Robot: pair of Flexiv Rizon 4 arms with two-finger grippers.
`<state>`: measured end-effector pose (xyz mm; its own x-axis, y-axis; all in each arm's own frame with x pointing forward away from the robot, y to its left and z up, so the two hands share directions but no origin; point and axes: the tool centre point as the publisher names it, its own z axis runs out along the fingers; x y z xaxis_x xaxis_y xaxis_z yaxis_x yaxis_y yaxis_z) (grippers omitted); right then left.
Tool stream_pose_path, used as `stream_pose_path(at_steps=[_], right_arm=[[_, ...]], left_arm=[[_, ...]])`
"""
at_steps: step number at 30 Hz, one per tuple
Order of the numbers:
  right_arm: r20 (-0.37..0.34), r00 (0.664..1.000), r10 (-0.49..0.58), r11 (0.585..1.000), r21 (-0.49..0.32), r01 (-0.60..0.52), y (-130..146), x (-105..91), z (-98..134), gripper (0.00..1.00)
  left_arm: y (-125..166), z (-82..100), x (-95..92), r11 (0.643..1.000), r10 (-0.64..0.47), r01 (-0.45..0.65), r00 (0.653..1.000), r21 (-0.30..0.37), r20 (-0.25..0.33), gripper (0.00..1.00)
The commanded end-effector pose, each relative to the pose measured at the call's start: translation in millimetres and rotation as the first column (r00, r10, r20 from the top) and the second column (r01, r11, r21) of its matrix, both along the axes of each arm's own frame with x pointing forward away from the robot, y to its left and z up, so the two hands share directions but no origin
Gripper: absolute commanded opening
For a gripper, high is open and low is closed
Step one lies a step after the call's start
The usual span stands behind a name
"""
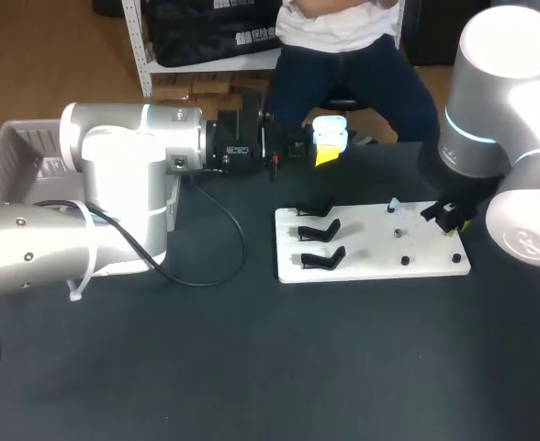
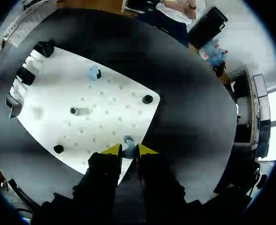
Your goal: Pick up each earbud case from the left stands, insert the matching earbuds, close the lid, and place the case in the box.
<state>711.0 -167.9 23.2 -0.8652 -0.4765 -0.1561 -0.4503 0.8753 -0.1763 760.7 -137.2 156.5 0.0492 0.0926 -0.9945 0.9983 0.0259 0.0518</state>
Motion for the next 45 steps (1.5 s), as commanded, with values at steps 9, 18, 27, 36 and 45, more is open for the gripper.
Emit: stream_pose_path(at_steps=[9, 18, 27, 36, 45], right_arm=[[0.012, 1.000, -0.020, 1.000, -0.010, 0.020, 4.7, -4.9, 39.2, 0.00], [-0.030, 0.998, -0.054, 0.998, -0.024, 0.053, 29.9, -22.6, 101.4, 0.00], [-0.091, 0.989, -0.119, 0.992, -0.043, 0.115, 62.1, -53.2, 162.4, 0.00], [-0.082, 0.990, -0.118, 0.993, -0.031, 0.116, 73.5, -65.1, 184.8, 0.00], [-0.109, 0.921, -0.375, 0.923, 0.048, 0.381, 76.6, -54.5, 184.1, 0.00]], left_arm=[[0.5, -1.5, -1.4, 1.000, 0.004, -0.004, 1.000, -0.007, 0.006, 0.00], [0.5, -1.5, -1.4, 1.000, 0.004, -0.004, 1.000, -0.007, 0.006, 0.00], [0.5, -1.5, -1.4, 1.000, 0.004, -0.004, 1.000, -0.007, 0.006, 0.00], [0.5, -1.5, -1.4, 1.000, 0.004, -0.004, 1.000, -0.007, 0.006, 0.00], [0.5, -1.5, -1.4, 1.000, 0.004, -0.004, 1.000, -0.007, 0.006, 0.00]])
